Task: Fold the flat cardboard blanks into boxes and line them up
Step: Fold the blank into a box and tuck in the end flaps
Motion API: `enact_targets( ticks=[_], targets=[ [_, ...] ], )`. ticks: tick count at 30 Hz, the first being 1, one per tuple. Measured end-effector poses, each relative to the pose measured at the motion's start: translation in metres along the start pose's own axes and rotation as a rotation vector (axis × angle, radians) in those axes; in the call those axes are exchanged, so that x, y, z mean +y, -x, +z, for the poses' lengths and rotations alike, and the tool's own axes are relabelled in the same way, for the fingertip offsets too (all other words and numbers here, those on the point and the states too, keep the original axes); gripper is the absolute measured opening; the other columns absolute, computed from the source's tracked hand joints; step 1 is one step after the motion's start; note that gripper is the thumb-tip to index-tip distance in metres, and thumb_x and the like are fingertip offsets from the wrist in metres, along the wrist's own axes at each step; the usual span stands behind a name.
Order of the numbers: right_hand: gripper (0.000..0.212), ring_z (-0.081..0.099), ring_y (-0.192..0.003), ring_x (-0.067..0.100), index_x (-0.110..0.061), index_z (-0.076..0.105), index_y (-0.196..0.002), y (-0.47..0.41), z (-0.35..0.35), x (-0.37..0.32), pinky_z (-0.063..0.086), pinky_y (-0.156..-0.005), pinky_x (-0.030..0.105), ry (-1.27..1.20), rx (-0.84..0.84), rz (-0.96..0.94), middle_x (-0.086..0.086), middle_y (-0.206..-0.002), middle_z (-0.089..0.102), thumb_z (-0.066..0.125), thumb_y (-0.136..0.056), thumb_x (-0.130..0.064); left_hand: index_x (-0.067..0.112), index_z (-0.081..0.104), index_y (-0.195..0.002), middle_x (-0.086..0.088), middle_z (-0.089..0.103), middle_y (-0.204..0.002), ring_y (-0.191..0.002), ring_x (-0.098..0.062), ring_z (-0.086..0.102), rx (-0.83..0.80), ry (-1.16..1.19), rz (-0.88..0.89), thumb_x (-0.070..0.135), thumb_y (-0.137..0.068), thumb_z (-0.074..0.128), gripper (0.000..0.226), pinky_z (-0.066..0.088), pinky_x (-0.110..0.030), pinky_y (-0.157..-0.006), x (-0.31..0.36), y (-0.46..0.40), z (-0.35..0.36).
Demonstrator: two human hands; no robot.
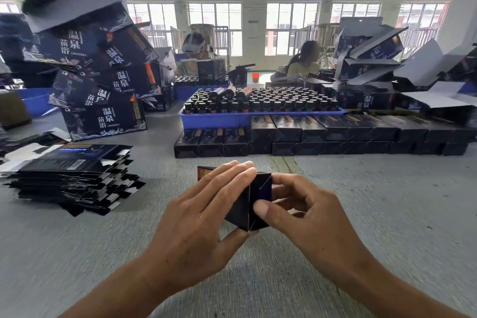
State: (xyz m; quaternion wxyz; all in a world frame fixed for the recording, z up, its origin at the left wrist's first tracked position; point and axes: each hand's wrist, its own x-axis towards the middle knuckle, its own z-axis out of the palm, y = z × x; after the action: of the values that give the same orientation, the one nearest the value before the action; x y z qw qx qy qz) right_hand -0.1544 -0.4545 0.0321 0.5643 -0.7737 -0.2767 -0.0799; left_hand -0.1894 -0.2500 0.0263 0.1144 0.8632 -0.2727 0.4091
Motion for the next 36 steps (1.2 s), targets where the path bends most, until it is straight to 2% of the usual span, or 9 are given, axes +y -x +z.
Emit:
enact_targets(
  ticks=[4,8,13,17,21,23,26,31,36],
  targets=[
    [0.071,0.068,-0.103,-0.001,-0.055,0.048,-0.131,0.0,0.005,0.003,0.059,-0.077,0.021,-0.013,-0.052,0.057,-0.021,-0.117,0.067,0.075,-0.067,-0.07,0.014,0.032,-0.154,0.001,0.036,-0.16,-0.151,-0.021,0.027,-0.096,-0.053,0.138,0.03,-0.087,0.073,0.08,0.036,-0.041,-0.117,0.003,0.001,0.007],
    [0.066,0.071,-0.093,0.002,-0.045,0.051,-0.129,-0.007,0.002,0.008,0.059,-0.072,0.021,-0.15,-0.014,0.193,-0.012,-0.103,0.071,0.075,-0.067,-0.042,0.015,0.035,-0.153,-0.001,0.032,-0.162,-0.152,-0.021,0.025,-0.117,-0.023,0.09,0.024,-0.08,0.076,0.085,0.033,-0.045,-0.119,0.001,0.004,0.009],
    [0.051,0.071,-0.091,0.005,-0.035,0.064,-0.105,-0.011,-0.007,0.012,0.06,-0.074,0.025,-0.183,-0.054,0.278,-0.015,-0.095,0.076,0.075,-0.057,-0.026,0.024,0.047,-0.14,0.011,0.05,-0.141,-0.127,-0.004,0.048,0.132,0.117,-0.42,0.046,-0.094,0.058,0.052,0.043,-0.027,-0.101,-0.006,0.003,0.002],
    [0.046,0.071,-0.091,-0.001,-0.033,0.069,-0.105,-0.009,-0.004,0.012,0.048,-0.082,0.027,-0.114,-0.205,0.318,-0.015,-0.099,0.076,0.082,-0.062,-0.026,0.041,0.055,-0.129,0.02,0.072,-0.113,-0.108,0.005,0.065,0.072,0.75,-0.799,0.056,-0.081,0.064,0.051,0.054,-0.019,-0.084,-0.009,-0.004,-0.004],
    [0.037,0.07,-0.1,0.0,-0.046,0.069,-0.107,-0.006,0.0,0.011,0.05,-0.088,0.025,-0.098,-0.328,0.295,-0.017,-0.106,0.075,0.083,-0.075,-0.034,0.037,0.061,-0.127,0.015,0.074,-0.113,-0.108,-0.002,0.068,0.085,0.955,-0.815,0.048,-0.08,0.07,0.049,0.052,-0.01,-0.083,-0.011,-0.007,-0.006],
    [0.028,0.068,-0.102,-0.006,-0.047,0.07,-0.106,-0.007,0.0,0.011,0.051,-0.086,0.02,-0.092,-0.3,0.255,-0.024,-0.108,0.073,0.081,-0.08,-0.043,0.034,0.062,-0.13,0.012,0.073,-0.116,-0.109,-0.007,0.069,0.088,0.982,-0.814,0.046,-0.078,0.075,0.055,0.054,-0.015,-0.084,-0.011,-0.006,-0.005],
    [0.037,0.065,-0.1,-0.014,-0.046,0.065,-0.106,-0.009,-0.003,0.006,0.048,-0.072,0.002,-0.101,-0.172,0.18,-0.034,-0.105,0.07,0.075,-0.071,-0.054,0.031,0.063,-0.126,0.007,0.075,-0.113,-0.105,-0.013,0.071,0.099,1.0,-0.81,0.038,-0.073,0.081,0.056,0.057,-0.019,-0.082,-0.008,-0.005,-0.003],
    [0.052,0.067,-0.105,-0.007,-0.036,0.063,-0.119,-0.012,-0.009,0.003,0.05,-0.075,0.004,-0.228,-0.004,0.074,-0.025,-0.111,0.072,0.076,-0.069,-0.043,0.034,0.065,-0.12,0.008,0.073,-0.116,-0.108,-0.014,0.07,0.059,0.995,-0.768,0.031,-0.075,0.079,0.047,0.057,-0.023,-0.086,-0.005,-0.004,-0.003],
    [0.047,0.068,-0.104,-0.004,-0.036,0.064,-0.119,-0.011,-0.01,0.0,0.051,-0.075,0.006,-0.289,0.032,0.027,-0.022,-0.111,0.073,0.077,-0.074,-0.033,0.035,0.063,-0.124,0.01,0.073,-0.117,-0.109,-0.012,0.07,0.048,0.983,-0.745,0.034,-0.074,0.079,0.052,0.057,-0.025,-0.087,-0.003,-0.005,-0.005]
  ],
)
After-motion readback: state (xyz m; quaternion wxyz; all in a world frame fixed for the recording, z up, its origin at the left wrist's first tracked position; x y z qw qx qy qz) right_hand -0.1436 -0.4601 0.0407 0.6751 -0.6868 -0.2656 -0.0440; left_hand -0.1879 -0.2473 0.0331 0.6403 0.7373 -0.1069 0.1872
